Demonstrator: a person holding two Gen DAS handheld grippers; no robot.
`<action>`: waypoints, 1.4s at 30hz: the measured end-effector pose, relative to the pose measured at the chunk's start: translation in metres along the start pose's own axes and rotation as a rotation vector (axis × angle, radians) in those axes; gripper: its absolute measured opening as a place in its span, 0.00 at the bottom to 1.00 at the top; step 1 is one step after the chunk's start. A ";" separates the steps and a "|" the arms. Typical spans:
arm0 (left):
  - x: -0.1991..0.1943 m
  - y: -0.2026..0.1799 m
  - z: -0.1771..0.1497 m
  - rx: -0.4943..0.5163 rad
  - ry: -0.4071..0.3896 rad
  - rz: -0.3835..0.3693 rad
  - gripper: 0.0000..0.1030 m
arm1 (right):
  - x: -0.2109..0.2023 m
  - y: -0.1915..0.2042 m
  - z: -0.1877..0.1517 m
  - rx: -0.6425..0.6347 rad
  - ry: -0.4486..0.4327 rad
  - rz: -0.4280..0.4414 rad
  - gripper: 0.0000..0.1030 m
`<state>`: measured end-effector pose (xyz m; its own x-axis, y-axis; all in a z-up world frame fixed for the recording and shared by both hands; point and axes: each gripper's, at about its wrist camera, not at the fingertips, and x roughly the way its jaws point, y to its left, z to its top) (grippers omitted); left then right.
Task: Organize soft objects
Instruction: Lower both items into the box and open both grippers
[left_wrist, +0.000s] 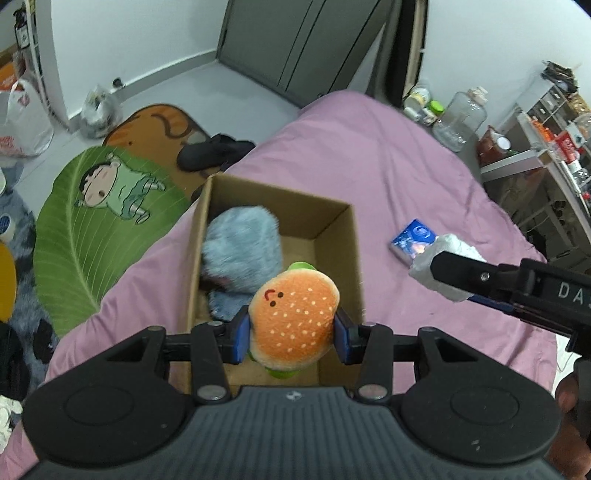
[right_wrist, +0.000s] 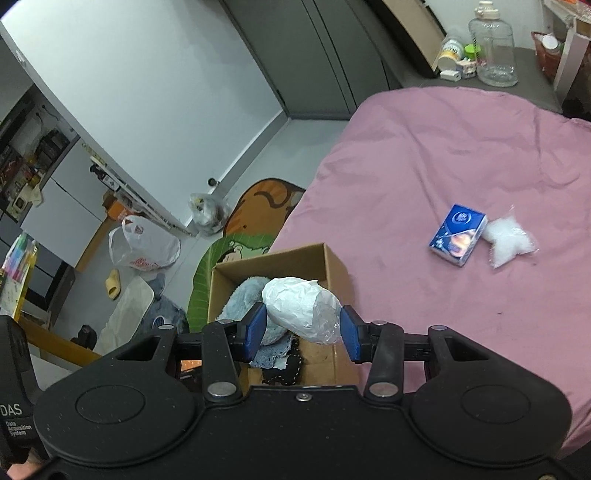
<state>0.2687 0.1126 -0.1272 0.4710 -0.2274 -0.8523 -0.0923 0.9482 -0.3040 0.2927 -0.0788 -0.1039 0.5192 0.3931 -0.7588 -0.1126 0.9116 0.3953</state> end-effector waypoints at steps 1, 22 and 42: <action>0.003 0.004 0.000 -0.004 0.009 0.001 0.43 | 0.004 0.001 0.000 0.000 0.005 -0.001 0.42; 0.038 0.033 0.008 -0.029 0.141 0.026 0.60 | 0.069 0.023 0.013 -0.016 0.085 -0.020 0.43; 0.009 0.010 0.009 0.011 0.090 0.067 0.88 | 0.041 0.016 0.014 -0.040 0.036 -0.001 0.72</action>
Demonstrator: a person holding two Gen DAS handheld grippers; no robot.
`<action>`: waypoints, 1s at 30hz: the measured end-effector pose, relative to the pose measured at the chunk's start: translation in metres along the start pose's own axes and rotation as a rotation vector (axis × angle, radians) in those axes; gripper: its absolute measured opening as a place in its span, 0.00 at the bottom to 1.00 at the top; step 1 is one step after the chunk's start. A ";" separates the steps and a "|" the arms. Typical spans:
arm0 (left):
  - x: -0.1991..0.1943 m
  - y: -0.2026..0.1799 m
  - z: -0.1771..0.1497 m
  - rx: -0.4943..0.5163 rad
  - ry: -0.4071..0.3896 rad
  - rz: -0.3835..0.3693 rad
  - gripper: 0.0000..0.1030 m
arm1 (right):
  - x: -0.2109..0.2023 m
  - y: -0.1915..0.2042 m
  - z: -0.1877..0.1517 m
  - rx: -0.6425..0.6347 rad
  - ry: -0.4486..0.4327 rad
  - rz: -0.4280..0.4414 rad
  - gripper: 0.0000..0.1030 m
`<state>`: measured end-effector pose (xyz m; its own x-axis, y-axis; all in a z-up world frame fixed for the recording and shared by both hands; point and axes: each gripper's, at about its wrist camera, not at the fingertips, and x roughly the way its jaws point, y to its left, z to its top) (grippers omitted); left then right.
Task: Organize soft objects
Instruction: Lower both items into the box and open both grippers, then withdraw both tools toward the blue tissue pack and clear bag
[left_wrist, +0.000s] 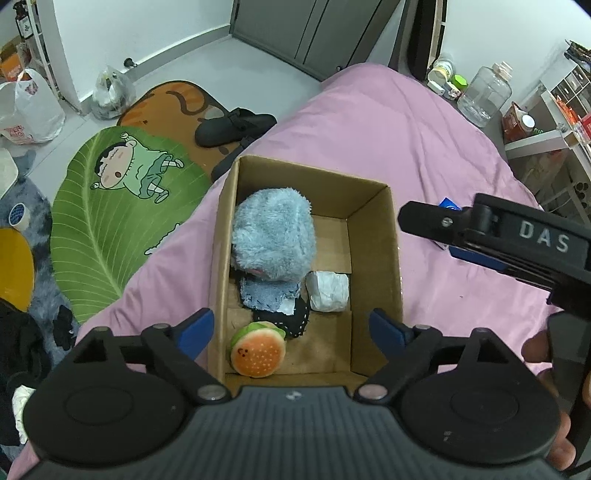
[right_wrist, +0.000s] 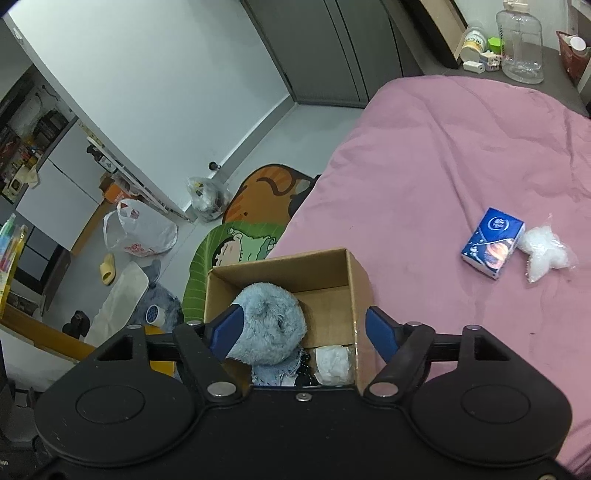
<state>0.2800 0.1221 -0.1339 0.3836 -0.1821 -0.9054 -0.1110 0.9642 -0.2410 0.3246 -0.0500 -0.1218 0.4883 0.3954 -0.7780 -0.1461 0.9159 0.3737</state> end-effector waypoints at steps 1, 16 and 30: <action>-0.002 -0.002 -0.001 0.000 -0.001 -0.001 0.89 | -0.004 -0.001 0.000 -0.001 -0.007 0.000 0.73; -0.045 -0.020 -0.014 0.018 -0.104 0.041 1.00 | -0.056 -0.010 -0.003 -0.037 -0.099 0.011 0.90; -0.077 -0.051 -0.019 0.044 -0.178 0.023 1.00 | -0.099 -0.027 -0.004 -0.046 -0.175 0.012 0.95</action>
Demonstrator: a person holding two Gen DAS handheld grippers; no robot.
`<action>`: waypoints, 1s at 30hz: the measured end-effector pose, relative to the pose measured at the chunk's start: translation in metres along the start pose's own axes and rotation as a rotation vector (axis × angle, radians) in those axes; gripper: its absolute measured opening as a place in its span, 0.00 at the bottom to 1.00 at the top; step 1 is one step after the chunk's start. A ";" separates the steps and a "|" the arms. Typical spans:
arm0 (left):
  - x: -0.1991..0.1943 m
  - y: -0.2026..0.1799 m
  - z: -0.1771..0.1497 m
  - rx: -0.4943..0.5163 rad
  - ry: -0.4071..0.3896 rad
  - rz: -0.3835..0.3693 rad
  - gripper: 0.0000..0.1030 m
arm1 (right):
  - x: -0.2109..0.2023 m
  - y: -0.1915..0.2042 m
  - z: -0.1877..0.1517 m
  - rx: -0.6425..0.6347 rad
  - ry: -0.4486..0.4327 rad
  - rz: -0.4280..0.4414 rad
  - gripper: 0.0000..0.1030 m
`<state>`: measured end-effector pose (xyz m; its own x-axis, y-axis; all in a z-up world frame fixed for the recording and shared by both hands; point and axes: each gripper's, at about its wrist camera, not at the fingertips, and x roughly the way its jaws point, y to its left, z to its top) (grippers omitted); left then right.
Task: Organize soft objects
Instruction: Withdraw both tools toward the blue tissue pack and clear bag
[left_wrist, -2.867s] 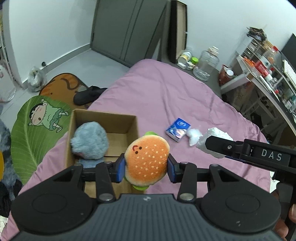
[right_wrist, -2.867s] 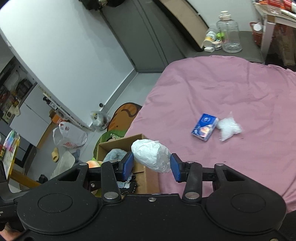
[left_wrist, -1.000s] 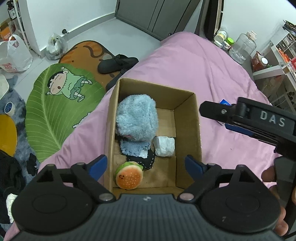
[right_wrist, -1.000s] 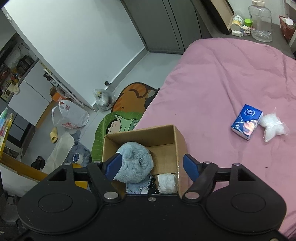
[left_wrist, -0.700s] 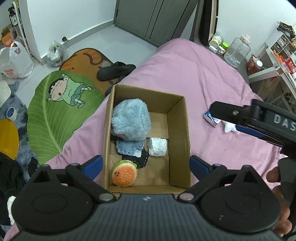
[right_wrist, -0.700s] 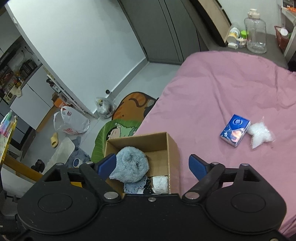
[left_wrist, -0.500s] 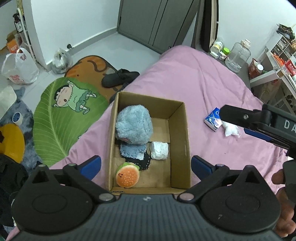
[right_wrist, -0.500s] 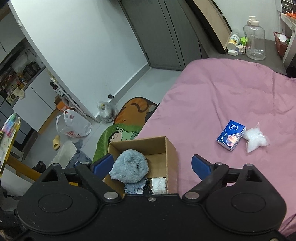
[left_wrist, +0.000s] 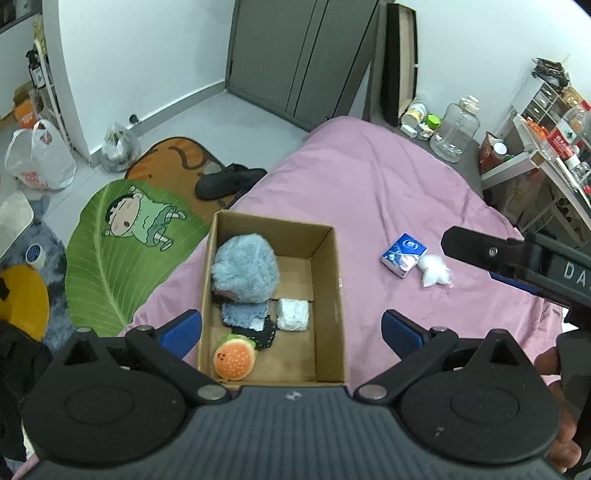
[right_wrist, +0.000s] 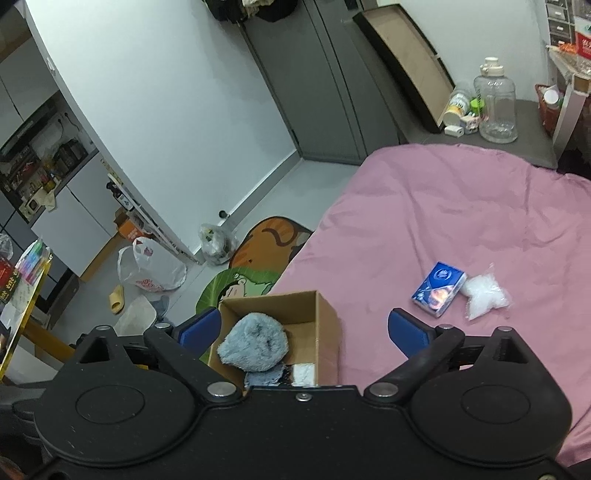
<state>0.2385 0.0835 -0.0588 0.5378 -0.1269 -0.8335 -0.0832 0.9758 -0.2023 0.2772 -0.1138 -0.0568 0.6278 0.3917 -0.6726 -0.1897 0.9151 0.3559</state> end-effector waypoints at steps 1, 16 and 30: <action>-0.002 -0.002 0.001 0.001 -0.005 -0.001 1.00 | -0.003 -0.002 0.000 -0.002 -0.004 -0.001 0.95; -0.022 -0.040 0.009 0.021 -0.066 0.003 0.99 | -0.041 -0.040 0.006 0.011 -0.063 -0.022 0.95; -0.019 -0.075 0.016 0.055 -0.090 -0.007 0.99 | -0.058 -0.083 0.008 0.048 -0.084 -0.063 0.95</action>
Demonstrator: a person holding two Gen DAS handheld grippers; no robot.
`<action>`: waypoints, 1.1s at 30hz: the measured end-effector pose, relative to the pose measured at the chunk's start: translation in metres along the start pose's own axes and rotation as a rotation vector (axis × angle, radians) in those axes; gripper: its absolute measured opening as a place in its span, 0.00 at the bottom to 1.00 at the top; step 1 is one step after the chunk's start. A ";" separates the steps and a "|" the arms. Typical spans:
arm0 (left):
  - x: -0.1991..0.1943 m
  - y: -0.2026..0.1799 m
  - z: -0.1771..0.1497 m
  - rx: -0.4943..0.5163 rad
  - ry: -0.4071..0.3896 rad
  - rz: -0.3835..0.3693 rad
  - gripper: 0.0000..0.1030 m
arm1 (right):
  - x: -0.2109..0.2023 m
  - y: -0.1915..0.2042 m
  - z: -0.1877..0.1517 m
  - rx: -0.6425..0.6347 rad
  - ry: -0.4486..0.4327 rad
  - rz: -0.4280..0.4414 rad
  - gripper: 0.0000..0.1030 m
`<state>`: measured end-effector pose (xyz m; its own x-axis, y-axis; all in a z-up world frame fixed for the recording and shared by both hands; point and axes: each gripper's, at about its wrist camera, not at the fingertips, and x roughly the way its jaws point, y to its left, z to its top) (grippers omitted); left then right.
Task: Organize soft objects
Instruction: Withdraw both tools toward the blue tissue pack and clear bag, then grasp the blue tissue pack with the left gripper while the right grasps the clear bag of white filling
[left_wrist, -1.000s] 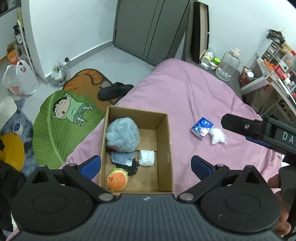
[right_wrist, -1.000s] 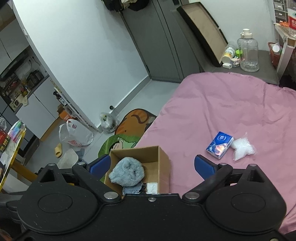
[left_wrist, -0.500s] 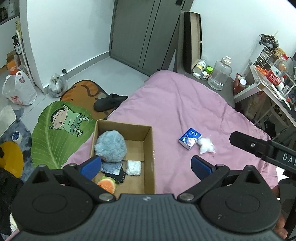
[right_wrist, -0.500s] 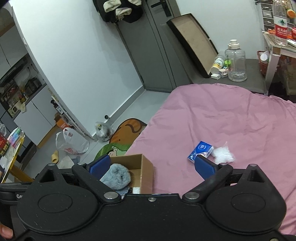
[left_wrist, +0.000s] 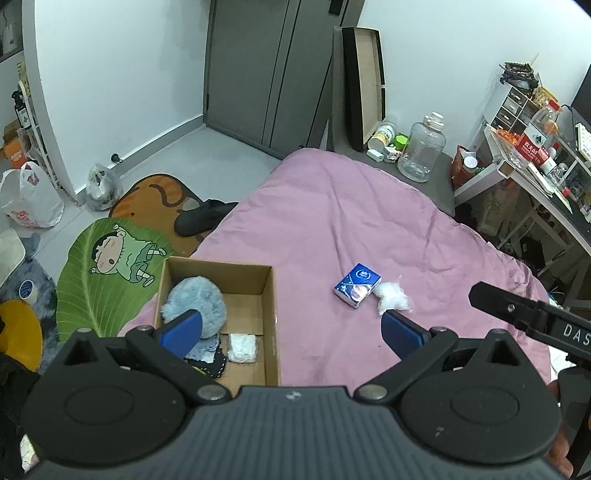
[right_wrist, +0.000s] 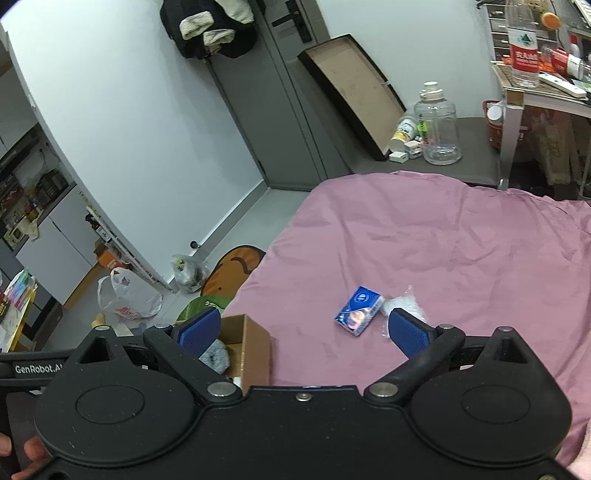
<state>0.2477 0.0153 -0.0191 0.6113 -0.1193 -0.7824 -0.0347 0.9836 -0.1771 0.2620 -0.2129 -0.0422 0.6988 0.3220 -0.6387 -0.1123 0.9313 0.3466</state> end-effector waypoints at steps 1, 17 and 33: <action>0.001 -0.002 0.001 0.000 -0.001 0.000 0.99 | 0.000 -0.003 0.000 0.003 0.000 -0.004 0.95; 0.039 -0.039 0.012 0.018 0.016 -0.012 0.99 | 0.019 -0.068 -0.001 0.091 0.031 -0.056 0.95; 0.125 -0.061 0.022 0.013 0.105 0.003 0.97 | 0.087 -0.134 -0.004 0.208 0.129 -0.092 0.93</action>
<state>0.3437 -0.0566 -0.0933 0.5250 -0.1288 -0.8413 -0.0260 0.9856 -0.1671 0.3346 -0.3087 -0.1469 0.6021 0.2690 -0.7517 0.1048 0.9067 0.4085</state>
